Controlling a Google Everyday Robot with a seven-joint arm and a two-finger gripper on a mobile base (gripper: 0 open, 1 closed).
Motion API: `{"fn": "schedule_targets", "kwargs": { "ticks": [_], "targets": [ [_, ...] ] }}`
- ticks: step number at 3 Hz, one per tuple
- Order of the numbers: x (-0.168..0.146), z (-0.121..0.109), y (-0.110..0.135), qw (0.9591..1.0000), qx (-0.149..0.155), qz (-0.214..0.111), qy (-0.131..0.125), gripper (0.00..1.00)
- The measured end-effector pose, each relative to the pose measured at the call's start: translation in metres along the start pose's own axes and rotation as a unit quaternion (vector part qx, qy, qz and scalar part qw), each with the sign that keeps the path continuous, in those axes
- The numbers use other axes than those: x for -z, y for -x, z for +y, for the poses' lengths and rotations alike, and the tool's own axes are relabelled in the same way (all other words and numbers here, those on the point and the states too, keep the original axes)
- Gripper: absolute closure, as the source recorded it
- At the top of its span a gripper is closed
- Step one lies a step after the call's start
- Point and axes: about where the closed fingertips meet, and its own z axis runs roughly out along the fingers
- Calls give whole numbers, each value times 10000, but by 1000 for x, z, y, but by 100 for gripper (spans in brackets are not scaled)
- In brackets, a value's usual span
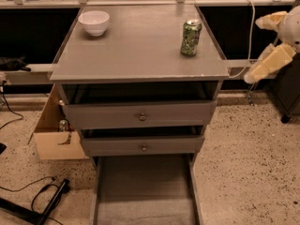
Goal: Place green can into bottom drawer
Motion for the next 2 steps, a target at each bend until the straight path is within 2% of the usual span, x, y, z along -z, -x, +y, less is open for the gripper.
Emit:
{"fn": "schedule_targets", "kwargs": {
  "ticks": [1, 2],
  "targets": [
    [-17, -47, 1, 9954, -287, -878, -242, 0],
    [-37, -77, -2, 9847, -753, -1531, -355, 0]
  ]
}}
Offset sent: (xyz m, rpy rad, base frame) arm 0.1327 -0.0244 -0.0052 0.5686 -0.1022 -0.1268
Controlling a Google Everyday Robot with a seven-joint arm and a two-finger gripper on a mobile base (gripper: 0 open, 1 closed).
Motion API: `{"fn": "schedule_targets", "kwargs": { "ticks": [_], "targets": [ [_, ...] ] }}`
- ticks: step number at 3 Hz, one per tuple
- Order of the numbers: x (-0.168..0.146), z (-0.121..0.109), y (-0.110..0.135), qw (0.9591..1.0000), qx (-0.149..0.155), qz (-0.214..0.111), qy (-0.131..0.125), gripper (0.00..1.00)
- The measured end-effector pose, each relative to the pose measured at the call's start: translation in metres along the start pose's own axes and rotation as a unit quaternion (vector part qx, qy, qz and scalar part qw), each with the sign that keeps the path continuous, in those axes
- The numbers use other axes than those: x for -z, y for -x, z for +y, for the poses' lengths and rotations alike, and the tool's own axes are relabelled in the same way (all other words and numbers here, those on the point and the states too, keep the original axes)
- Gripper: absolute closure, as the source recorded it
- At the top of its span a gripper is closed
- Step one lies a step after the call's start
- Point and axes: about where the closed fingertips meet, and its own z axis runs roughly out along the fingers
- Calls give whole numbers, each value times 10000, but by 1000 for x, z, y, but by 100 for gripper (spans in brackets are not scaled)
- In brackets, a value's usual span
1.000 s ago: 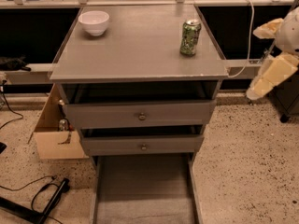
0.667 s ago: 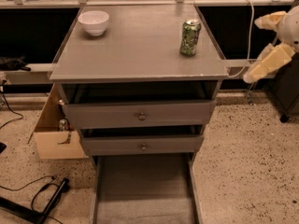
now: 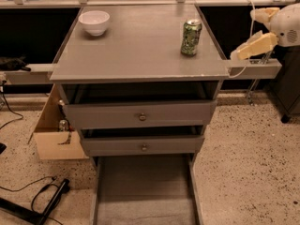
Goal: Place green can into bottom drawer
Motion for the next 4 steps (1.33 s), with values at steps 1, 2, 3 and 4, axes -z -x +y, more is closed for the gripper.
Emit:
{"fn": "schedule_targets", "kwargs": {
  "ticks": [1, 2, 3, 4],
  "targets": [
    [-5, 0, -2, 10000, -28, -24, 38, 0],
    [-5, 0, -2, 10000, -27, -23, 38, 0],
    [-42, -11, -1, 9993, -238, -267, 147, 0],
    [-111, -24, 3, 9965, -499, -556, 381, 0]
  ]
}}
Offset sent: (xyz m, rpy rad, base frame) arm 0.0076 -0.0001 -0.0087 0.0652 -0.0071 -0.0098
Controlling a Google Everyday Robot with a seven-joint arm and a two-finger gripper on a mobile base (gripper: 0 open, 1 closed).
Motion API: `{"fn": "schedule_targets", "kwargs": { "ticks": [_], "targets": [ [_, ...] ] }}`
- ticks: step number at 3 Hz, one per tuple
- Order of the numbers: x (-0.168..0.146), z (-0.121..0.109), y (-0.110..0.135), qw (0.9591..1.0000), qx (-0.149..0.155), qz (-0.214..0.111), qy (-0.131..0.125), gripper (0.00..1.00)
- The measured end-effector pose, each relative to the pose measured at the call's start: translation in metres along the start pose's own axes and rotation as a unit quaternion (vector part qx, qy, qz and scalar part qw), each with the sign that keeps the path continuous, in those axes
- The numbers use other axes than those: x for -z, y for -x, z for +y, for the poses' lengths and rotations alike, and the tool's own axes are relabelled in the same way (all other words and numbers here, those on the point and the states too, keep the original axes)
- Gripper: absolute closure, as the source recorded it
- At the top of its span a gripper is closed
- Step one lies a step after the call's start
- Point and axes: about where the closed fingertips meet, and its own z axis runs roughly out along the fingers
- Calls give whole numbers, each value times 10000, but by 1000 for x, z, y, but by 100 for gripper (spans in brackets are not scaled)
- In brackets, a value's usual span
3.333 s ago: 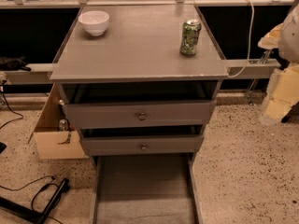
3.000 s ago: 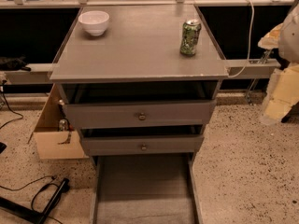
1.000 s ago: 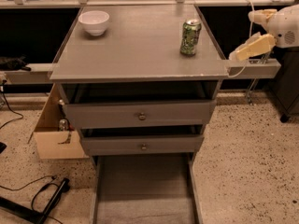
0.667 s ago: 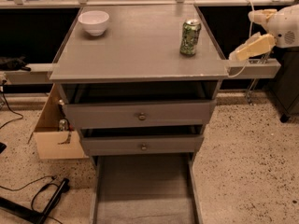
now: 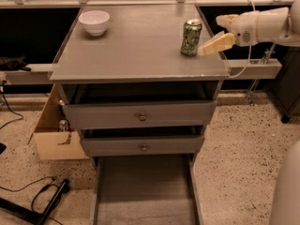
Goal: Place green can into bottom drawer
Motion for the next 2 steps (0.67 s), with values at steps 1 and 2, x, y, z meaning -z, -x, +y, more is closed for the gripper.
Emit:
{"fn": "schedule_targets", "kwargs": {
  "ticks": [1, 2],
  "targets": [
    [-37, -12, -1, 9995, -113, -274, 88, 0],
    [-60, -21, -2, 9976, -187, -649, 127, 0]
  ]
}}
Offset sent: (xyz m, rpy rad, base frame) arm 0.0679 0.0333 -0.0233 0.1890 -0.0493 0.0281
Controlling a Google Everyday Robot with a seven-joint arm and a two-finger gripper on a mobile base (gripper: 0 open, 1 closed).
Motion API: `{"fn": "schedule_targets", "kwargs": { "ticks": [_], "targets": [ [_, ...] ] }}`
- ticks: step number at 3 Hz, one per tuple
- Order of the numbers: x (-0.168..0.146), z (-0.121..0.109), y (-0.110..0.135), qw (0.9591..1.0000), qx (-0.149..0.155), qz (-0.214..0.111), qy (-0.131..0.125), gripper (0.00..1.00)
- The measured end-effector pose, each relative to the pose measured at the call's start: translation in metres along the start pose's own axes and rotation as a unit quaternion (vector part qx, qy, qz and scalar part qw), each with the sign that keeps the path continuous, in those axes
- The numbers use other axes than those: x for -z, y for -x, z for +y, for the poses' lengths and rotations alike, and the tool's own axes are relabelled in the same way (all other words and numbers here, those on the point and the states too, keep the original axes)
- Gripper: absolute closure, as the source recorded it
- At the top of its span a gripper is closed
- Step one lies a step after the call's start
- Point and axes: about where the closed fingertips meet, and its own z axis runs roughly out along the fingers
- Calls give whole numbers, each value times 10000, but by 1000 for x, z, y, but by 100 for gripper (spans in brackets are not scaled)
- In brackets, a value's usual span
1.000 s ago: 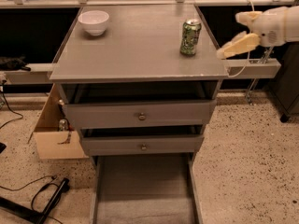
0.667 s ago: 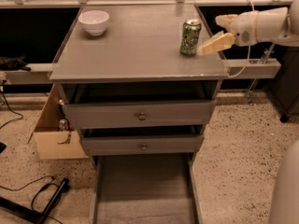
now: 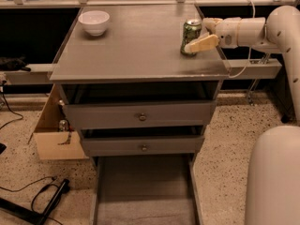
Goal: Place green can into bottom drawer
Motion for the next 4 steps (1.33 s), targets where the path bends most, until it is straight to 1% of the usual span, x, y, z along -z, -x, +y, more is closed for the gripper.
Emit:
{"fn": "schedule_targets", "kwargs": {
  "ticks": [1, 2, 3, 4],
  "targets": [
    [-23, -5, 2, 9994, 12, -335, 121, 10],
    [-36, -10, 10, 9979, 84, -619, 175, 34],
    [-35, -12, 13, 9977, 111, -648, 147, 57],
    [-35, -11, 16, 9979, 151, -608, 153, 88]
  ]
}}
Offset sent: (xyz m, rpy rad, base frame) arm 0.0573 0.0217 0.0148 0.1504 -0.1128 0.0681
